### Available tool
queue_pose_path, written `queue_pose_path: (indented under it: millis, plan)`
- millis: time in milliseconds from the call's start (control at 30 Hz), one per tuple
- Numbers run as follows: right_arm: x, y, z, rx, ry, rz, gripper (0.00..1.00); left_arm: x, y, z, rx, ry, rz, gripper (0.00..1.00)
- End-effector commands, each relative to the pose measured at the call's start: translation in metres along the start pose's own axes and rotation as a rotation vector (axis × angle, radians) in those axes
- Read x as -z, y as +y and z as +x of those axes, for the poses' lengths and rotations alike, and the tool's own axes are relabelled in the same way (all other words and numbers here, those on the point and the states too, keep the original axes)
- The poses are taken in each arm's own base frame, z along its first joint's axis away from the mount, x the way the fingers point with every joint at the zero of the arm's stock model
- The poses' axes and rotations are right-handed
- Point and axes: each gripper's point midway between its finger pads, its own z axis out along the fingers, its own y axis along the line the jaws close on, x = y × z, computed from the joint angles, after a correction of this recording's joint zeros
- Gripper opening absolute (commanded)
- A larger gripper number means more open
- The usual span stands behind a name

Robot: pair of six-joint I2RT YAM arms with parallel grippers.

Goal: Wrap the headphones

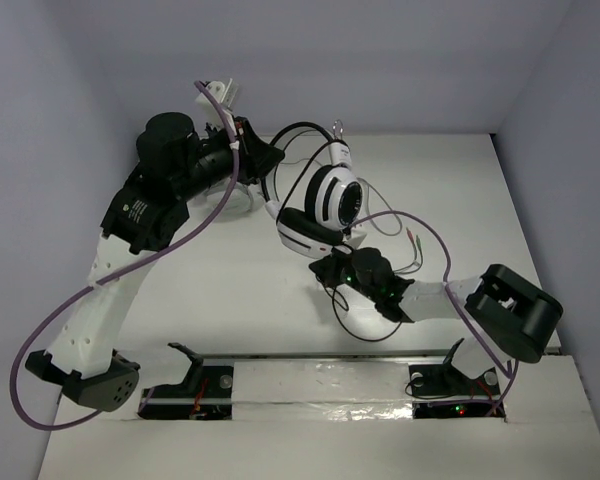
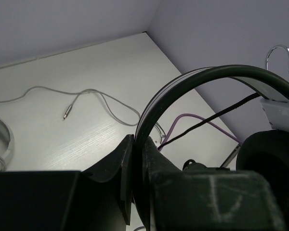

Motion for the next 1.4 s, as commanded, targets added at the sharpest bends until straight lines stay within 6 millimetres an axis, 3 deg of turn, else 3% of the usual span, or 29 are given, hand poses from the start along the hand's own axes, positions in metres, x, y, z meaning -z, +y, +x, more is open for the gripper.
queue_pose_path:
  millis: [0,233,333,500,567,700,733,833,933,967,1000,1100,1200,1233,1367]
  plan:
    - [-0.004,0.038,-0.027,-0.025,-0.057,-0.149,0.03,-0.001,-0.007,-0.037,0.046,-0.136,0.006,0.00]
    - [0.020,0.076,0.019,-0.020,0.072,-0.211,0.00,-0.019,0.016,-0.059,0.137,-0.258,-0.092,0.00]
    - [0.029,0.089,0.034,-0.014,0.112,-0.216,0.00,-0.029,0.032,-0.056,0.205,-0.290,-0.152,0.00]
    - [0.048,0.114,0.041,-0.055,0.132,-0.281,0.00,-0.025,0.060,-0.056,0.302,-0.428,-0.250,0.00]
    - [0.056,0.123,0.042,-0.055,0.125,-0.279,0.01,-0.023,0.090,-0.041,0.348,-0.486,-0.365,0.00]
    - [0.065,0.137,0.048,-0.057,0.151,-0.283,0.01,-0.016,0.110,-0.035,0.399,-0.571,-0.436,0.00]
    - [0.065,0.139,0.048,-0.052,0.150,-0.272,0.01,-0.016,0.124,-0.026,0.402,-0.580,-0.496,0.00]
    - [0.068,0.151,0.053,-0.011,0.177,-0.243,0.01,-0.017,0.141,-0.008,0.377,-0.584,-0.609,0.00]
    - [0.071,0.160,0.049,0.036,0.190,-0.210,0.00,-0.024,0.147,0.021,0.346,-0.548,-0.659,0.00]
    - [0.073,0.153,0.052,0.063,0.221,-0.171,0.00,-0.026,0.149,0.031,0.333,-0.529,-0.680,0.00]
    - [0.076,0.164,0.041,0.072,0.213,-0.180,0.00,-0.025,0.158,0.047,0.306,-0.507,-0.738,0.00]
    - [0.085,0.165,0.018,0.102,0.205,-0.136,0.00,-0.027,0.157,0.077,0.266,-0.454,-0.771,0.00]
    - [0.104,0.152,-0.002,0.156,0.214,-0.054,0.00,-0.018,0.160,0.119,0.204,-0.379,-0.838,0.00]
    - [0.106,0.156,-0.014,0.147,0.183,-0.059,0.00,-0.016,0.164,0.125,0.196,-0.373,-0.857,0.00]
    - [0.122,0.136,-0.042,0.218,0.149,0.046,0.00,-0.006,0.158,0.157,0.132,-0.285,-0.870,0.00]
